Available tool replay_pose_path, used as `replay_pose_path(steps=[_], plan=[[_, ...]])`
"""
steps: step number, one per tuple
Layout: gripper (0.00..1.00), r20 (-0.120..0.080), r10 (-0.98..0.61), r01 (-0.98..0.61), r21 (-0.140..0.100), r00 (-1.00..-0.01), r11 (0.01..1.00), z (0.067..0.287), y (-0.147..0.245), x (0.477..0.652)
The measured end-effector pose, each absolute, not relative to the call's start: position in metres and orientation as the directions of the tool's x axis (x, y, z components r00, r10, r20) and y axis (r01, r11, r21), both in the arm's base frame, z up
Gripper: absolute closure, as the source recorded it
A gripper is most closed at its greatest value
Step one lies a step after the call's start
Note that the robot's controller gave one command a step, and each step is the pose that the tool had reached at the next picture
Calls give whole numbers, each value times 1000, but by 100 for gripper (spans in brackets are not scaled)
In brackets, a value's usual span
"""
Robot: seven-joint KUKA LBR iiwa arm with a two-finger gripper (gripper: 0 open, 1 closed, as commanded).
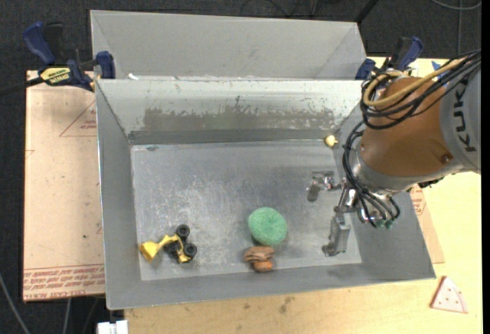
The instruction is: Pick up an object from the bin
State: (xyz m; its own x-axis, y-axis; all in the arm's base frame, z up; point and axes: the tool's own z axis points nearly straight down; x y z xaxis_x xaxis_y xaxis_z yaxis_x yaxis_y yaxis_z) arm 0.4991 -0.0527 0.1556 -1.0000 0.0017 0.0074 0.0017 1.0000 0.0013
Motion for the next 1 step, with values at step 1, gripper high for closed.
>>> replay_pose_path(steps=[1], plan=[[0,6,1,1,1,-1000,1000,157,-53,499]])
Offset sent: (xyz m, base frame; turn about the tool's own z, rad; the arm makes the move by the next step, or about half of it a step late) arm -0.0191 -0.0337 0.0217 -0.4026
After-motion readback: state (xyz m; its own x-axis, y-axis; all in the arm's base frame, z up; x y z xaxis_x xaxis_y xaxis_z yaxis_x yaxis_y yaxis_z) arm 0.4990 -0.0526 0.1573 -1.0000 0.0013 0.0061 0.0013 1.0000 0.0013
